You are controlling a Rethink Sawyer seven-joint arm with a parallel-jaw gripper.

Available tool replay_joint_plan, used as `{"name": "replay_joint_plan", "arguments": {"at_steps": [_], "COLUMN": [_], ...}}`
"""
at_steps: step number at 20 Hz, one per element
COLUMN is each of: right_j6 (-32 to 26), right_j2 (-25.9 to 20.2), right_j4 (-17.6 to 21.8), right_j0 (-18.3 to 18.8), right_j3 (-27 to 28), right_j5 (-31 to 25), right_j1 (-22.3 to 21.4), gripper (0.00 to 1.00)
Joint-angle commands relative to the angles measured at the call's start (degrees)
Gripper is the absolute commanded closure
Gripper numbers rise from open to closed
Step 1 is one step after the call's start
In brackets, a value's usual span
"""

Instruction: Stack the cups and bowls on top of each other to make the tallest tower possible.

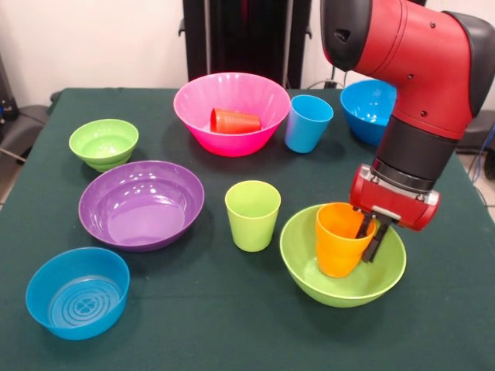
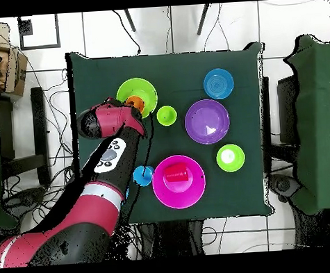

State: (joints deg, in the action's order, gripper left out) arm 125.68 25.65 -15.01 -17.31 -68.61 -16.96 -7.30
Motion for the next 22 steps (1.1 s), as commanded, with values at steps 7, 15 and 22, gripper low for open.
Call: {"name": "replay_joint_plan", "arguments": {"at_steps": [7,15,22], "right_j6": [8.1,6.9,4.9], "right_j2": [-6.2,-7.0,-7.8], "right_j4": [-0.8,-0.4,0.4], "right_j0": [1.7,2.3,3.1], "right_j3": [0.8,1.0,1.0], "right_j5": [3.0,2.8,0.7], "right_j1": [3.0,2.7,1.2], "gripper": [1.00,1.00,1.00]}}
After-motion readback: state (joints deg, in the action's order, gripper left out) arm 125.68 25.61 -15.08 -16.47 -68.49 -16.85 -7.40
